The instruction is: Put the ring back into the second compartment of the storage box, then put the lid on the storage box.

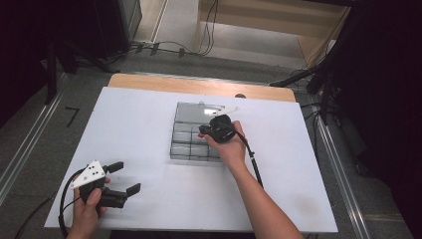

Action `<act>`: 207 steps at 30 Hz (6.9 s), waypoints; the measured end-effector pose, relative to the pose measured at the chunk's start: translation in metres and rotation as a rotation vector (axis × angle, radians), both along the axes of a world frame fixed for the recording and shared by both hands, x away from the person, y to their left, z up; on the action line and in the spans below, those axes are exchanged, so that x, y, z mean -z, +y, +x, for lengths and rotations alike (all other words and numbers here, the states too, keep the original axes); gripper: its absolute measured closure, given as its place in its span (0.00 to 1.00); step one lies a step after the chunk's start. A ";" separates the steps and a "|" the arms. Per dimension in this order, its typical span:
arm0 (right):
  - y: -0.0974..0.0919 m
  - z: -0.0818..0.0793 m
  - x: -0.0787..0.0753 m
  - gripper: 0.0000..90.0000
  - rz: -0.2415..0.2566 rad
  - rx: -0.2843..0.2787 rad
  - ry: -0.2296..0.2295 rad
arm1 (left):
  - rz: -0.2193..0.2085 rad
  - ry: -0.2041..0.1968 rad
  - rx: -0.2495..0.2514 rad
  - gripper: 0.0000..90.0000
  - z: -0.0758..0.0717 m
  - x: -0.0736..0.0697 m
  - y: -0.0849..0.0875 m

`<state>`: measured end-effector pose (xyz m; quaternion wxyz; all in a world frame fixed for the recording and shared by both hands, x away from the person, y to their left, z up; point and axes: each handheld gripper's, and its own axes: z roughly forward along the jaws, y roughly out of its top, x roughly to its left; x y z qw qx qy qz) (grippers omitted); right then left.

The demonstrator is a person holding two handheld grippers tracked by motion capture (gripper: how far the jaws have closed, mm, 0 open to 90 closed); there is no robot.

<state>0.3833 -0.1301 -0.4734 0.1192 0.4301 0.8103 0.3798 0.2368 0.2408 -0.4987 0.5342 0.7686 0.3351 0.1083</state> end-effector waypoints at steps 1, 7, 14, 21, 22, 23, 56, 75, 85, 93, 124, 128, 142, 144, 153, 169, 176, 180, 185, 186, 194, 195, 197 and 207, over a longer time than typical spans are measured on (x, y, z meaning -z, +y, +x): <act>0.000 0.000 0.001 0.94 -0.001 0.000 0.002 | -0.001 0.000 0.001 0.00 0.000 0.000 0.000; 0.003 0.003 0.002 0.94 -0.001 -0.001 0.010 | 0.002 0.000 0.000 0.00 0.000 0.000 0.000; 0.006 0.006 0.005 0.94 -0.021 0.008 0.029 | 0.001 0.000 0.001 0.00 0.000 0.000 0.000; 0.008 0.007 0.006 0.94 -0.044 0.008 0.043 | 0.002 0.000 0.000 0.00 0.000 0.000 0.000; 0.008 0.007 0.006 0.94 -0.045 0.008 0.043 | 0.001 -0.001 0.000 0.00 0.000 0.000 0.000; 0.008 0.007 0.006 0.94 -0.045 0.011 0.046 | 0.002 0.000 0.000 0.00 0.000 0.000 0.000; 0.009 -0.020 -0.018 0.09 0.060 -0.076 -0.031 | 0.000 0.000 0.000 0.00 0.000 0.000 0.000; -0.012 -0.046 -0.015 0.00 0.122 -0.092 -0.033 | 0.002 -0.003 0.005 0.00 -0.001 0.000 -0.001; -0.022 -0.058 -0.014 0.00 0.127 -0.058 -0.073 | 0.013 -0.015 0.019 0.00 -0.001 0.000 -0.002; -0.033 -0.069 -0.010 0.00 0.115 -0.040 -0.083 | 0.014 -0.013 0.019 0.00 -0.001 0.000 -0.002; -0.073 -0.100 0.005 0.00 0.165 -0.031 -0.120 | 0.025 -0.034 0.030 0.00 0.002 -0.013 -0.013; -0.078 -0.103 0.007 0.00 0.179 -0.022 -0.122 | 0.021 -0.029 0.038 0.00 0.004 -0.016 -0.018; -0.102 -0.117 0.013 0.00 0.208 -0.006 -0.136 | -0.009 -0.027 0.067 0.00 0.014 -0.028 -0.035; -0.104 -0.120 0.014 0.00 0.210 -0.006 -0.144 | 0.008 -0.039 0.068 0.00 0.015 -0.031 -0.038; -0.112 -0.131 0.019 0.00 0.222 0.012 -0.146 | -0.010 -0.063 0.095 0.00 0.025 -0.047 -0.053; -0.128 -0.143 0.023 0.00 0.229 0.044 -0.154 | -0.040 -0.047 0.088 0.00 0.048 -0.058 -0.064; -0.134 -0.145 0.027 0.00 0.222 0.047 -0.150 | -0.039 -0.036 0.095 0.00 0.056 -0.060 -0.071; -0.136 -0.145 0.029 0.00 0.223 0.047 -0.152 | -0.046 -0.033 0.096 0.00 0.060 -0.061 -0.073; -0.136 -0.146 0.031 0.00 0.227 0.048 -0.151 | -0.052 -0.025 0.098 0.00 0.067 -0.061 -0.077; -0.136 -0.146 0.031 0.00 0.228 0.047 -0.150 | -0.048 -0.024 0.099 0.00 0.068 -0.062 -0.078; -0.135 -0.145 0.032 0.00 0.222 0.042 -0.150 | -0.057 -0.018 0.098 0.00 0.080 -0.061 -0.084; -0.135 -0.145 0.033 0.00 0.223 0.042 -0.150 | -0.056 -0.015 0.095 0.00 0.081 -0.060 -0.084; -0.134 -0.145 0.033 0.00 0.224 0.043 -0.147 | -0.056 -0.008 0.095 0.00 0.084 -0.059 -0.084; -0.133 -0.145 0.035 0.00 0.224 0.040 -0.143 | -0.048 -0.009 0.097 0.00 0.100 -0.063 -0.092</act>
